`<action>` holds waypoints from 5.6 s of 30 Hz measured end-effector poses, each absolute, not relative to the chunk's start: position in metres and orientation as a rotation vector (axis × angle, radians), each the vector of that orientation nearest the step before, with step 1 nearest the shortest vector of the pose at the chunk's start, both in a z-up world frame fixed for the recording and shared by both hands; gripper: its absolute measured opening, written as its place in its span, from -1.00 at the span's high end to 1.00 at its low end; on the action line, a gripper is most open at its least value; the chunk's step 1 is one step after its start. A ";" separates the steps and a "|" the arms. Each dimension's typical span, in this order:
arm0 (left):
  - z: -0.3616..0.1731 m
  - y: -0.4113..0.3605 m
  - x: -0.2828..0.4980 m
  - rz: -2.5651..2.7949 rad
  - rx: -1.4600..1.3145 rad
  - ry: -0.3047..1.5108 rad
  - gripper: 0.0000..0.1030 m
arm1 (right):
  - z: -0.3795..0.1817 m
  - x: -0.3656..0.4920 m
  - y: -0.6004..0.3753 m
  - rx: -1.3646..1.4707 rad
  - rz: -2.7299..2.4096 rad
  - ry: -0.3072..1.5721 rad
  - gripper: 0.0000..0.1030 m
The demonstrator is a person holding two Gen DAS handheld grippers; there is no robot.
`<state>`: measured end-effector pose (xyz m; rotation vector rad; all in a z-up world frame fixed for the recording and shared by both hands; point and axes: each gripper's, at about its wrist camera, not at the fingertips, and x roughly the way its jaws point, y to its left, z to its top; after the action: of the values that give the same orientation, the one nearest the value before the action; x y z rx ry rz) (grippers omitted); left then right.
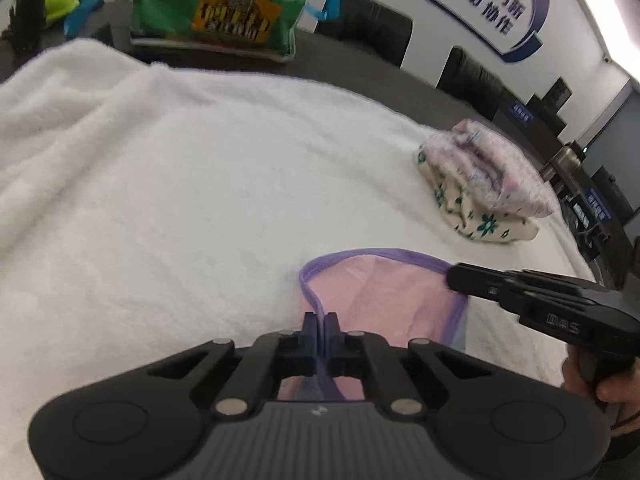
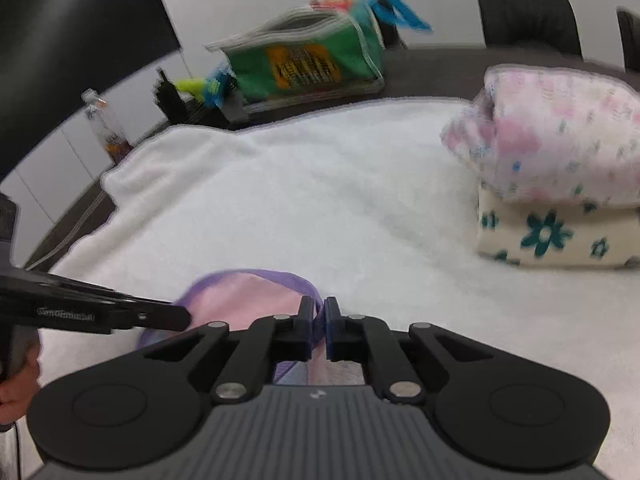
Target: Fold clothes
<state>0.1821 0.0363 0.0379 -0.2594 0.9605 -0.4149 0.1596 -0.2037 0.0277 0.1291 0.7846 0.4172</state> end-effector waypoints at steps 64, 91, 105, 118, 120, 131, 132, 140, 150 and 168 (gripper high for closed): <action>0.022 0.029 0.034 -0.363 -0.368 0.897 0.83 | 0.002 0.015 -0.174 0.117 0.349 0.683 0.54; 0.226 -0.119 0.189 -0.557 -0.234 0.639 0.88 | 0.200 0.100 -0.314 0.151 0.276 0.395 0.86; 0.137 -0.211 0.321 -0.526 -0.148 0.733 0.88 | 0.129 0.277 -0.410 0.139 0.209 0.571 0.86; 0.119 -0.224 0.312 -0.444 -0.027 0.548 0.41 | 0.111 0.260 -0.410 0.074 0.162 0.342 0.55; 0.119 -0.238 0.309 -0.413 0.016 0.494 0.47 | 0.094 0.273 -0.394 0.058 0.193 0.391 0.64; 0.172 -0.172 0.229 -0.400 0.022 0.440 0.51 | 0.159 0.192 -0.373 0.011 0.115 0.278 0.70; 0.177 -0.160 0.211 -0.388 0.039 0.420 0.36 | 0.169 0.174 -0.371 0.016 0.126 0.265 0.67; 0.111 -0.066 0.102 -0.221 0.061 0.569 -0.26 | 0.127 0.080 -0.313 0.049 0.213 0.402 -0.22; 0.006 0.007 0.036 0.004 0.056 0.709 -0.53 | 0.010 0.017 -0.223 0.063 0.173 0.653 -0.56; 0.006 -0.020 0.007 0.079 0.071 0.676 -0.76 | -0.006 -0.015 -0.220 0.020 -0.011 0.694 -0.99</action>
<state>0.0068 -0.0197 0.0064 0.0707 0.6758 0.0788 -0.0146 -0.2199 -0.0058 0.0200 0.6941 -0.0108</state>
